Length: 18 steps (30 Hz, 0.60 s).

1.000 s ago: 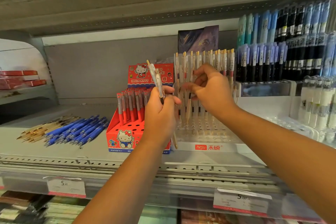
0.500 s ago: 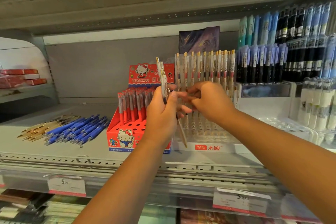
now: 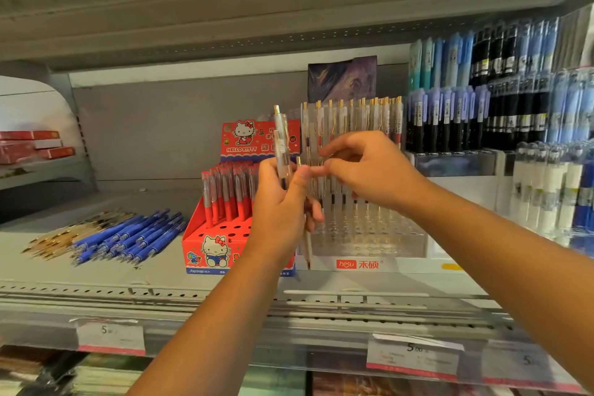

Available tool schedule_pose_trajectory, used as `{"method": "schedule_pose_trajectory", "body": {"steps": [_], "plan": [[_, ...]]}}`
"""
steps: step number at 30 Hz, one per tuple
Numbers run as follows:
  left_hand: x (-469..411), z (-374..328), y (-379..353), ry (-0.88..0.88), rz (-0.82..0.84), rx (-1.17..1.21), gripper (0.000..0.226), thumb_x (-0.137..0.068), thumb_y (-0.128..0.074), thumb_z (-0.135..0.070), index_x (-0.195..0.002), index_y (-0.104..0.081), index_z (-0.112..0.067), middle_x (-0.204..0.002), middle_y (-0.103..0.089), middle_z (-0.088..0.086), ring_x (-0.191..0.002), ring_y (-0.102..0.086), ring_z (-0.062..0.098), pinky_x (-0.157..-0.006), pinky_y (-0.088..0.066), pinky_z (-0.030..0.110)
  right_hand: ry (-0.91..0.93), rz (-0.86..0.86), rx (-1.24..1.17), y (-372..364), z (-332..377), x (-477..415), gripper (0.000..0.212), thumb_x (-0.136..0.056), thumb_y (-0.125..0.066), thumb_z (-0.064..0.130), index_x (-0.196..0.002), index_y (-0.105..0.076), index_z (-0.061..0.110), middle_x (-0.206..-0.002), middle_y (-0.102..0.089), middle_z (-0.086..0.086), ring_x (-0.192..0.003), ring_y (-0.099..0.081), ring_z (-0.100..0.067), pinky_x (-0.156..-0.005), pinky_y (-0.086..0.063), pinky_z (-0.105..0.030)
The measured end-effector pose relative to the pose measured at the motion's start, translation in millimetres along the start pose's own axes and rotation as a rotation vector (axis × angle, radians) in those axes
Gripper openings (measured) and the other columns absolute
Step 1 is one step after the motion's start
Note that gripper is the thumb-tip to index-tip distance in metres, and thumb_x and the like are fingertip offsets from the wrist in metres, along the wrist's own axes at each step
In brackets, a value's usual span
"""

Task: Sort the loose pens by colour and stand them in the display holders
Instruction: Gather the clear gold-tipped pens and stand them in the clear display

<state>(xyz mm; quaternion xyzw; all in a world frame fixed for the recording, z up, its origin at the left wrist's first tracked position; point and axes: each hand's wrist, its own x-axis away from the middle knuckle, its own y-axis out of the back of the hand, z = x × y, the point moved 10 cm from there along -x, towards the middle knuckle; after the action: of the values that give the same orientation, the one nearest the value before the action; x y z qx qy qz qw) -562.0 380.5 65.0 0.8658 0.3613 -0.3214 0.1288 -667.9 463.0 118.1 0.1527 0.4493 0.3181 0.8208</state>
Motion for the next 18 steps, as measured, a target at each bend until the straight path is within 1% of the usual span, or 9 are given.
{"method": "schedule_pose_trajectory", "body": {"steps": [2, 4, 6, 8, 10, 12, 15, 18], "plan": [[0, 1, 1, 0.005, -0.005, 0.018, 0.010, -0.104, -0.044, -0.029, -0.107, -0.042, -0.020, -0.097, -0.073, -0.010, -0.046, -0.057, 0.015, -0.040, -0.045, 0.026, 0.017, 0.069, -0.092, -5, 5, 4, 0.019, -0.089, -0.066, 0.019, -0.107, -0.070, 0.025, -0.096, -0.068, 0.015, -0.086, -0.065, 0.003, -0.063, -0.051, -0.013], [1, 3, -2, 0.017, 0.024, 0.016, 0.009, -0.104, -0.045, -0.030, -0.102, -0.044, -0.022, -0.083, -0.069, -0.012, -0.046, -0.058, 0.016, -0.039, -0.043, 0.027, 0.034, 0.124, -0.139, -9, 8, 8, 0.023, -0.086, -0.071, 0.020, -0.109, -0.070, 0.023, -0.099, -0.069, 0.014, -0.089, -0.064, 0.006, -0.070, -0.053, -0.011], [2, 5, -6, 0.020, 0.054, 0.003, 0.010, -0.104, -0.045, -0.033, -0.098, -0.045, -0.025, -0.075, -0.062, -0.011, -0.047, -0.057, 0.017, -0.038, -0.041, 0.026, 0.048, 0.179, -0.153, -14, 10, 12, 0.028, -0.084, -0.075, 0.017, -0.111, -0.070, 0.021, -0.098, -0.070, 0.013, -0.089, -0.065, 0.007, -0.073, -0.052, -0.008], [2, 5, -7, 0.019, 0.068, -0.004, 0.013, -0.103, -0.046, -0.036, -0.099, -0.046, -0.024, -0.073, -0.061, -0.006, -0.046, -0.055, 0.017, -0.038, -0.040, 0.024, 0.067, 0.217, -0.154, -20, 12, 15, 0.027, -0.083, -0.076, 0.011, -0.108, -0.070, 0.020, -0.096, -0.070, 0.010, -0.087, -0.065, 0.004, -0.074, -0.051, -0.008], [2, 5, -8, 0.024, 0.072, 0.003, 0.016, -0.102, -0.046, -0.037, -0.102, -0.046, -0.022, -0.073, -0.061, -0.003, -0.046, -0.054, 0.016, -0.039, -0.040, 0.023, 0.070, 0.220, -0.177, -23, 10, 16, 0.025, -0.082, -0.075, 0.008, -0.104, -0.070, 0.020, -0.095, -0.071, 0.007, -0.086, -0.066, 0.001, -0.075, -0.052, -0.010], [3, 5, -8, 0.018, 0.077, 0.011, 0.017, -0.103, -0.044, -0.038, -0.104, -0.047, -0.021, -0.076, -0.063, -0.003, -0.046, -0.055, 0.017, -0.038, -0.040, 0.024, 0.047, 0.209, -0.255, -24, 6, 17, 0.022, -0.083, -0.074, 0.007, -0.102, -0.072, 0.019, -0.093, -0.073, 0.005, -0.086, -0.068, -0.002, -0.075, -0.053, -0.012], [4, 5, -9, 0.016, 0.070, 0.032, 0.017, -0.104, -0.041, -0.036, -0.107, -0.052, -0.024, -0.083, -0.070, -0.002, -0.050, -0.060, 0.020, -0.039, -0.045, 0.027, 0.010, 0.183, -0.379, -22, 0, 18, 0.016, -0.086, -0.070, 0.006, -0.098, -0.072, 0.017, -0.091, -0.074, 0.002, -0.086, -0.070, -0.009, -0.077, -0.056, -0.019], [2, 8, -5, 0.043, 0.020, 0.053, 0.016, -0.105, -0.040, -0.032, -0.108, -0.054, -0.026, -0.080, -0.069, -0.004, -0.052, -0.063, 0.022, -0.040, -0.050, 0.029, -0.006, 0.122, -0.442, -12, -4, 16, 0.015, -0.086, -0.070, 0.008, -0.096, -0.071, 0.019, -0.095, -0.075, -0.002, -0.092, -0.071, -0.014, -0.081, -0.058, -0.025]]}}
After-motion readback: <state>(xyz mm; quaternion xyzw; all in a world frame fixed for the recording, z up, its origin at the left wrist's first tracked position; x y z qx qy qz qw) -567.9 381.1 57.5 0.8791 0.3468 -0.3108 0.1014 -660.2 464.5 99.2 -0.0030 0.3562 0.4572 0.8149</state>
